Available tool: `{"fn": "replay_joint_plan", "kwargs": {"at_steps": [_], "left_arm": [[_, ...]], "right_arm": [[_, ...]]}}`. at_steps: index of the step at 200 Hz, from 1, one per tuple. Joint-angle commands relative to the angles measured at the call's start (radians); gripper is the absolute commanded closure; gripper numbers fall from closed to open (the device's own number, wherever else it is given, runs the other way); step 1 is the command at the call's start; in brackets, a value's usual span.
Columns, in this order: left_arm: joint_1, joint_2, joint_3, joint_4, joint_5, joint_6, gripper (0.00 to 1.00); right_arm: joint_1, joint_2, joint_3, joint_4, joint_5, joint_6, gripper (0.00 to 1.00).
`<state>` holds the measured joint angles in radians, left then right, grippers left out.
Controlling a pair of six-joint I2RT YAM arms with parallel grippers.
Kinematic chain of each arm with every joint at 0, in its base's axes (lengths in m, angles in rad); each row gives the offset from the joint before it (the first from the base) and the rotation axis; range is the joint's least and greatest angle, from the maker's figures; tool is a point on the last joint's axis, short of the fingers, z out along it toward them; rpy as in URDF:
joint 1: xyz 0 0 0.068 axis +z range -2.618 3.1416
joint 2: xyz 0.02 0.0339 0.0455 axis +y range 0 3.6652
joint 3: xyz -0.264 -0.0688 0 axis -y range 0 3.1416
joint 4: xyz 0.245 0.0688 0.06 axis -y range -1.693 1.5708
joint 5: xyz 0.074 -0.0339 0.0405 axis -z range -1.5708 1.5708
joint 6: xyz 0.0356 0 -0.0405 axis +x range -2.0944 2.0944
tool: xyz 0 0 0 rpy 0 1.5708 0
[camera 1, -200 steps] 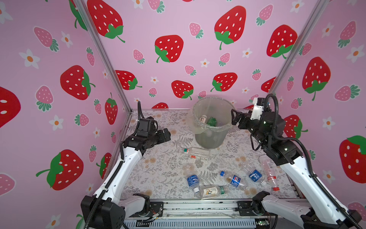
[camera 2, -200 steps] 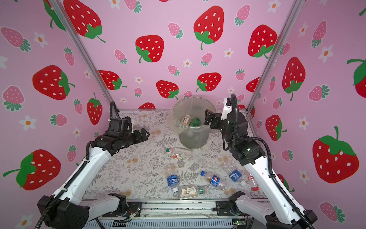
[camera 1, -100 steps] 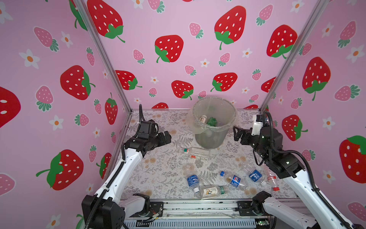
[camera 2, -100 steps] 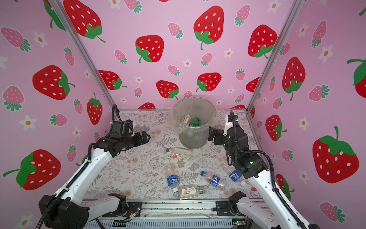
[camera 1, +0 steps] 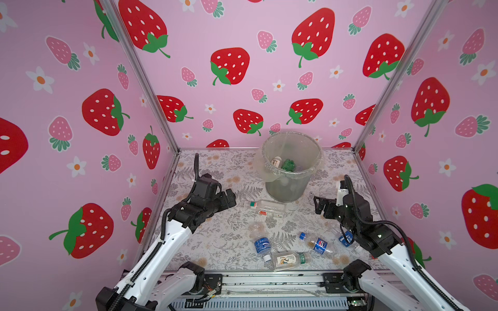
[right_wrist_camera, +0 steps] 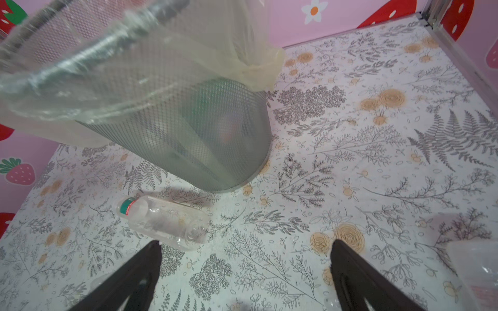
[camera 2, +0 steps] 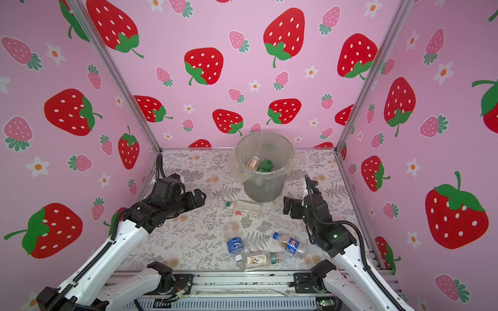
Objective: Throw the plastic bottles in the bin
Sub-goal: Pick up the plastic bottle from the bottom-center of the table.
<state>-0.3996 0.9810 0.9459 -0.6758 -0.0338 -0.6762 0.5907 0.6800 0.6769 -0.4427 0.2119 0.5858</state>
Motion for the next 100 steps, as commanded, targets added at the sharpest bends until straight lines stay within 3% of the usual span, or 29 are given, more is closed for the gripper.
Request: {"fn": "replay_joint_plan", "kwargs": {"at_steps": [1, 39, 100], "left_arm": [[-0.089, -0.059, -0.005, -0.037, -0.14, -0.102, 0.01], [-0.171, -0.087, -0.036, -0.055, -0.183, -0.228, 0.01], [-0.385, 0.042, -0.031, -0.097, -0.289, -0.426, 0.01]], "right_arm": [[-0.003, -0.058, -0.052, 0.017, -0.006, 0.04, 0.01], [-0.003, -0.113, -0.12, 0.014, -0.012, 0.032, 0.01], [-0.003, -0.166, -0.188, 0.045, -0.071, 0.052, 0.0]]}}
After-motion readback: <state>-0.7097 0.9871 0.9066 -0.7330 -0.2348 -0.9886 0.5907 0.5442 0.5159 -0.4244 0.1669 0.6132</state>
